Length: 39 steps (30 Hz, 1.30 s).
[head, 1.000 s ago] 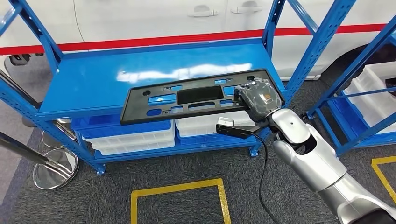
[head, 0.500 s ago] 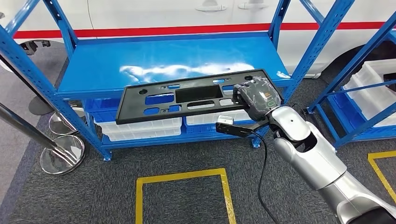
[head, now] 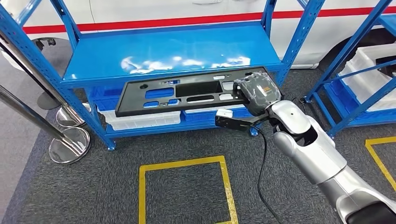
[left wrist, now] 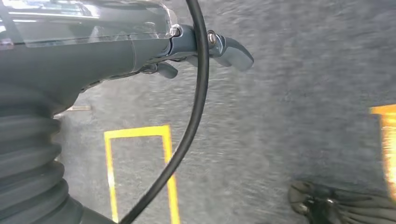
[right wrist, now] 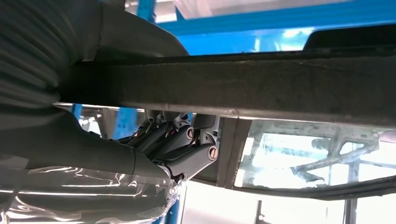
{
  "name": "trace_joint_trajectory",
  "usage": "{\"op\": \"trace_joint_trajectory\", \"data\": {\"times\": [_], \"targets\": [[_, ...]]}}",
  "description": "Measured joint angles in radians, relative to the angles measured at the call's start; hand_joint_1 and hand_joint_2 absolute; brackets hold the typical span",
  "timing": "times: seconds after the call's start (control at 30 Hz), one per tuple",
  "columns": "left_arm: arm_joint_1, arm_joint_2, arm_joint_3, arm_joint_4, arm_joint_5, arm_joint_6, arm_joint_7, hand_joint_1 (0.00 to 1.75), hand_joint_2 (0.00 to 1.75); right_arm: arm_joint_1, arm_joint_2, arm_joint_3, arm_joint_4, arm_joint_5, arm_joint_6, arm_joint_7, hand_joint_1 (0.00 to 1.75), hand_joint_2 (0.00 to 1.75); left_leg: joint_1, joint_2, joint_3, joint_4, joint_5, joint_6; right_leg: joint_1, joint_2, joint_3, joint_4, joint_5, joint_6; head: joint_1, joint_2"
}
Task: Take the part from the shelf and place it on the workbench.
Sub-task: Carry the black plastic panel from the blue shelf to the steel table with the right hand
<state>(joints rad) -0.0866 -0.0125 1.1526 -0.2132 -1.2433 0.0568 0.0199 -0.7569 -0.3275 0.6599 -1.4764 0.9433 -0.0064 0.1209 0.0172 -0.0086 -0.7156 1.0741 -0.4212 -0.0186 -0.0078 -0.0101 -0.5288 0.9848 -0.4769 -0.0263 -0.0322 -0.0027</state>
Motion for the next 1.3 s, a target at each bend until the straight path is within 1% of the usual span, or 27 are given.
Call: {"op": "trace_joint_trajectory", "data": {"times": [0.07, 0.1, 0.13, 0.17, 0.23, 0.3, 0.37, 0.43, 0.47, 0.5, 0.57, 0.6, 0.63, 0.67, 0.73, 0.8, 0.83, 0.87, 0.93, 0.97, 1.0, 1.07, 1.1, 1.13, 1.2, 1.23, 1.3], "targets": [[0.001, 0.001, 0.001, 0.0, 0.002, 0.0, 0.002, 0.0, 1.75, -0.001, 0.004, 0.005, 0.0, -0.001, 0.005, 0.001, 1.75, 1.75, 0.001, 0.002, -0.022, 0.123, -0.104, -0.006, 0.003, -0.003, -0.032, 0.004, 0.025, -0.007, 0.0, 0.0], [0.0, 0.001, 0.002, 0.0, 0.003, 0.001, 0.002, 0.0, 1.75, -0.001, 0.006, 0.007, 0.0, -0.001, 0.006, 0.002, 1.75, 1.75, 0.001, 0.002, -0.027, 0.186, -0.125, -0.009, 0.004, -0.003, -0.05, 0.009, 0.036, -0.008, 0.0, 0.0], [-0.001, 0.001, 0.003, 0.0, 0.004, 0.001, 0.003, 0.0, 1.75, -0.001, 0.007, 0.009, 0.001, -0.002, 0.006, 0.003, 1.75, 1.75, 0.001, 0.002, -0.023, 0.229, -0.12, -0.011, 0.005, -0.004, -0.07, 0.015, 0.048, -0.007, 0.0, 0.0], [-0.001, 0.002, 0.004, 0.0, 0.005, 0.001, 0.003, 0.0, 1.75, -0.001, 0.009, 0.011, 0.001, -0.002, 0.006, 0.003, 1.75, 1.75, 0.001, 0.002, -0.006, 0.243, -0.095, -0.011, 0.005, -0.004, -0.091, 0.022, 0.059, -0.006, 0.0, 0.0], [-0.003, 0.002, 0.006, 0.0, 0.005, 0.001, 0.004, 0.0, 1.75, -0.002, 0.01, 0.011, 0.001, -0.003, 0.006, 0.003, 1.75, 1.75, 0.001, 0.002, 0.076, 0.17, -0.051, -0.008, 0.005, -0.004, -0.129, 0.038, 0.078, -0.001, 0.0, 0.0], [-0.005, 0.003, 0.007, 0.0, 0.005, 0.002, 0.004, 0.0, 1.75, -0.003, 0.01, 0.011, 0.001, -0.004, 0.006, 0.004, 1.75, 1.75, -0.003, 0.001, 0.179, 0.027, -0.08, 0.001, 0.007, -0.005, -0.154, 0.05, 0.096, 0.008, 0.0, 0.0], [-0.007, 0.004, 0.009, 0.0, 0.006, 0.003, 0.004, 0.0, 1.75, -0.008, 0.01, 0.014, 0.001, -0.005, 0.007, 0.006, 1.75, 1.75, -0.009, 0.0, 0.219, -0.05, -0.108, 0.011, 0.006, -0.006, -0.162, 0.05, 0.117, 0.019, 0.0, 0.0], [-0.006, 0.004, 0.012, 0.0, 0.007, 0.004, 0.004, 0.0, 1.75, -0.013, 0.01, 0.017, 0.004, -0.007, 0.007, 0.007, 1.75, 1.75, -0.006, 0.003, 0.204, -0.058, -0.087, 0.024, 0.005, -0.003, -0.17, 0.047, 0.124, 0.03, 0.0, 0.0], [-0.006, 0.004, 0.014, 0.0, 0.007, 0.004, 0.004, 0.0, 1.75, -0.015, 0.011, 0.017, 0.005, -0.008, 0.007, 0.007, 1.75, 1.75, -0.004, 0.006, 0.194, -0.061, -0.072, 0.033, 0.004, 0.0, -0.178, 0.061, 0.101, 0.035, 0.0, 0.0], [-0.007, 0.003, 0.015, 0.0, 0.007, 0.003, 0.003, 0.0, 1.75, -0.016, 0.011, 0.018, 0.006, -0.009, 0.008, 0.007, 1.75, 1.75, -0.001, 0.008, 0.182, -0.064, -0.057, 0.039, 0.003, 0.003, -0.19, 0.092, 0.058, 0.039, 0.0, 0.0], [-0.007, 0.003, 0.016, 0.0, 0.008, 0.001, 0.002, 0.0, 1.75, -0.017, 0.011, 0.02, 0.008, -0.009, 0.008, 0.007, 1.75, 1.75, -0.002, 0.01, 0.147, -0.062, -0.028, 0.046, -0.001, 0.006, -0.215, 0.209, -0.05, 0.045, 0.0, 0.0], [-0.007, 0.003, 0.016, 0.0, 0.008, 0.001, 0.001, 0.0, 1.75, -0.018, 0.011, 0.022, 0.01, -0.009, 0.008, 0.007, 1.75, 1.75, -0.002, 0.01, 0.128, -0.059, -0.014, 0.046, -0.003, 0.006, -0.223, 0.271, -0.08, 0.048, 0.0, 0.0], [-0.007, 0.002, 0.016, 0.0, 0.008, 0.0, 0.0, 0.0, 1.75, -0.018, 0.011, 0.023, 0.011, -0.009, 0.008, 0.007, 1.75, 1.75, -0.002, 0.01, 0.108, -0.056, 0.0, 0.044, -0.004, 0.006, -0.221, 0.316, -0.085, 0.05, 0.0, 0.0], [-0.007, 0.002, 0.017, 0.0, 0.008, 0.0, -0.001, 0.0, 1.75, -0.018, 0.011, 0.023, 0.013, -0.009, 0.008, 0.007, 1.75, 1.75, -0.002, 0.01, 0.089, -0.053, 0.012, 0.043, -0.005, 0.006, -0.206, 0.332, -0.066, 0.05, 0.0, 0.0], [-0.007, 0.002, 0.017, 0.0, 0.008, 0.0, -0.003, 0.0, 1.75, -0.02, 0.011, 0.023, 0.014, -0.009, 0.008, 0.007, 1.75, 1.75, -0.002, 0.01, 0.054, -0.047, 0.036, 0.037, -0.007, 0.006, -0.126, 0.267, -0.016, 0.048, 0.0, 0.0], [-0.006, 0.002, 0.017, 0.0, 0.009, 0.0, -0.004, 0.0, 1.75, -0.026, 0.011, 0.023, 0.014, -0.009, 0.008, 0.007, 1.75, 1.75, -0.004, 0.008, 0.032, -0.045, 0.058, 0.027, -0.003, 0.008, -0.017, 0.125, -0.032, 0.04, -0.001, 0.0], [-0.006, 0.002, 0.017, 0.0, 0.009, -0.001, -0.005, 0.0, 1.75, -0.028, 0.012, 0.023, 0.014, -0.01, 0.008, 0.007, 1.75, 1.75, -0.005, 0.008, 0.028, -0.048, 0.07, 0.021, -0.001, 0.009, 0.017, 0.07, -0.049, 0.034, -0.001, 0.0], [-0.006, 0.002, 0.017, 0.0, 0.011, -0.001, -0.005, 0.0, 1.75, -0.031, 0.012, 0.023, 0.015, -0.01, 0.008, 0.007, 1.75, 1.75, -0.005, 0.007, 0.025, -0.054, 0.084, 0.015, 0.004, 0.011, 0.03, 0.039, -0.06, 0.028, -0.001, 0.0], [-0.003, 0.002, 0.018, 0.0, 0.014, -0.002, -0.005, 0.0, 1.75, -0.034, 0.012, 0.024, 0.017, -0.01, 0.008, 0.007, 1.75, 1.75, -0.003, 0.006, 0.019, -0.065, 0.102, 0.002, 0.004, 0.009, 0.014, 0.029, -0.038, 0.012, -0.001, 0.0], [-0.001, 0.001, 0.019, 0.0, 0.015, -0.002, -0.005, 0.0, 1.75, -0.035, 0.013, 0.025, 0.018, -0.01, 0.008, 0.007, 1.75, 1.75, -0.002, 0.006, 0.009, -0.057, 0.084, -0.003, 0.003, 0.007, 0.001, 0.028, -0.024, 0.002, -0.001, 0.0], [0.001, 0.001, 0.02, 0.0, 0.015, -0.002, -0.004, 0.0, 1.75, -0.035, 0.014, 0.026, 0.019, -0.01, 0.009, 0.007, 1.75, 1.75, 0.0, 0.005, -0.004, -0.03, 0.045, -0.007, 0.002, 0.005, -0.013, 0.025, -0.008, -0.007, -0.001, 0.0], [0.002, 0.001, 0.02, 0.0, 0.015, -0.002, -0.004, 0.0, 1.75, -0.035, 0.014, 0.027, 0.021, -0.01, 0.009, 0.007, 1.75, 1.75, 0.002, 0.006, -0.035, 0.085, -0.07, -0.011, 0.004, 0.003, -0.046, 0.025, 0.02, -0.019, -0.001, 0.0], [0.002, 0.001, 0.02, 0.0, 0.015, -0.002, -0.003, 0.0, 1.75, -0.034, 0.014, 0.027, 0.022, -0.01, 0.01, 0.007, 1.75, 1.75, 0.002, 0.006, -0.045, 0.154, -0.11, -0.013, 0.006, 0.002, -0.063, 0.026, 0.034, -0.021, -0.001, 0.0], [0.001, 0.001, 0.021, 0.0, 0.015, -0.002, -0.004, 0.0, 1.75, -0.034, 0.014, 0.028, 0.023, -0.01, 0.01, 0.007, 1.75, 1.75, 0.002, 0.006, -0.046, 0.211, -0.124, -0.014, 0.009, 0.003, -0.082, 0.028, 0.048, -0.022, -0.001, 0.0], [0.0, 0.001, 0.021, 0.0, 0.015, -0.002, -0.004, 0.0, 1.75, -0.034, 0.015, 0.028, 0.025, -0.01, 0.01, 0.007, 1.75, 1.75, 0.001, 0.006, -0.006, 0.241, -0.086, -0.009, 0.014, 0.004, -0.121, 0.035, 0.074, -0.021, -0.001, 0.0], [-0.001, 0.001, 0.021, 0.0, 0.015, -0.002, -0.004, 0.0, 1.75, -0.034, 0.015, 0.028, 0.025, -0.01, 0.01, 0.007, 1.75, 1.75, -0.001, 0.005, 0.039, 0.205, -0.061, -0.004, 0.016, 0.004, -0.139, 0.039, 0.086, -0.02, -0.001, 0.0], [-0.004, 0.003, 0.021, 0.0, 0.015, -0.003, -0.005, 0.0, 1.75, -0.034, 0.015, 0.028, 0.025, -0.01, 0.01, 0.007, 1.75, 1.75, -0.008, 0.005, 0.161, 0.059, -0.072, 0.012, 0.019, 0.004, -0.164, 0.046, 0.106, -0.015, -0.001, 0.0]]}}
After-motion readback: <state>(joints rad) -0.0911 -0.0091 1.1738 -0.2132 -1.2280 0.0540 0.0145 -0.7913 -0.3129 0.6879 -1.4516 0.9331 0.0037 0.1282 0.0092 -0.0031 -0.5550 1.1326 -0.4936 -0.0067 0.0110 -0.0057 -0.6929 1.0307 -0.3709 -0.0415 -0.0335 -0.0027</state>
